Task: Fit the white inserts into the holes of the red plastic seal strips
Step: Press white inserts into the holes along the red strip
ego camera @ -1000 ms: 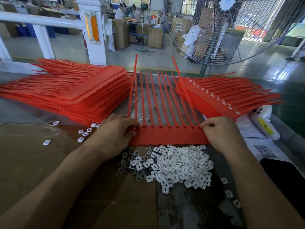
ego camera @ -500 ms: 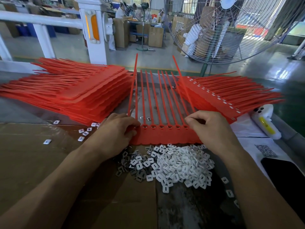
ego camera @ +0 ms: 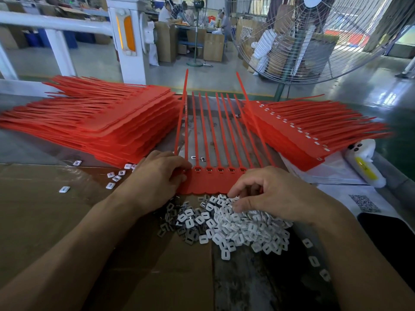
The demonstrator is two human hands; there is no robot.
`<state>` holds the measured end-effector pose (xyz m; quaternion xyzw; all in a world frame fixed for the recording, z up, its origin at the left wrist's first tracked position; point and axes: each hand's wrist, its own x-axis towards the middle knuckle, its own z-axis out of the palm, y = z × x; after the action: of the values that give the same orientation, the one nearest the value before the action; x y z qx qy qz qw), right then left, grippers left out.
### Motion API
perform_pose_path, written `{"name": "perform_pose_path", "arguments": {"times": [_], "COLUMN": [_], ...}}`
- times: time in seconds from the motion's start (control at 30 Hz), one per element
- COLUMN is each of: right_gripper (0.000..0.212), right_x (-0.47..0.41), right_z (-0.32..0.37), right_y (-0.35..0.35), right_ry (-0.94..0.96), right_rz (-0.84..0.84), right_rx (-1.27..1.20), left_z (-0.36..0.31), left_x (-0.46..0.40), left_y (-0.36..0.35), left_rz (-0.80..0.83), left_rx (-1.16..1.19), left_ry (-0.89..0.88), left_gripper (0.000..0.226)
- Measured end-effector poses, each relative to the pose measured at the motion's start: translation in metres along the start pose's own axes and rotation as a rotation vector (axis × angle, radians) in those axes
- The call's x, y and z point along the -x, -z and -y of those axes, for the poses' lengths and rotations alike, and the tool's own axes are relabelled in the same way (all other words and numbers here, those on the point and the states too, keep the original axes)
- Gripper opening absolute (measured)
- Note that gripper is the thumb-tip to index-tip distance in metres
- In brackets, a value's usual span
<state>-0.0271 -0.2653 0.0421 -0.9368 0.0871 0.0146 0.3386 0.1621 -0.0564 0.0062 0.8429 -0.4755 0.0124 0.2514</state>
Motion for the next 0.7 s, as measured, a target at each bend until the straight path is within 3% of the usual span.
{"name": "perform_pose_path", "arguments": {"times": [0.17, 0.7], "right_gripper": [0.009, 0.006], "right_x": [-0.0021, 0.0006], "right_z": [0.0004, 0.0091], "right_y": [-0.0038, -0.0082], "right_ry": [0.041, -0.014], "right_rz": [-0.019, -0.010], "right_rx": [0.024, 0.050], "left_z": [-0.0035, -0.0035], "left_x": [0.0008, 0.0010], "left_y": [-0.0008, -0.0012], "left_rz": [-0.017, -0.030], "left_rx": [0.018, 0.039], "left_ry": [-0.022, -0.083], "left_gripper": [0.029, 0.021]}}
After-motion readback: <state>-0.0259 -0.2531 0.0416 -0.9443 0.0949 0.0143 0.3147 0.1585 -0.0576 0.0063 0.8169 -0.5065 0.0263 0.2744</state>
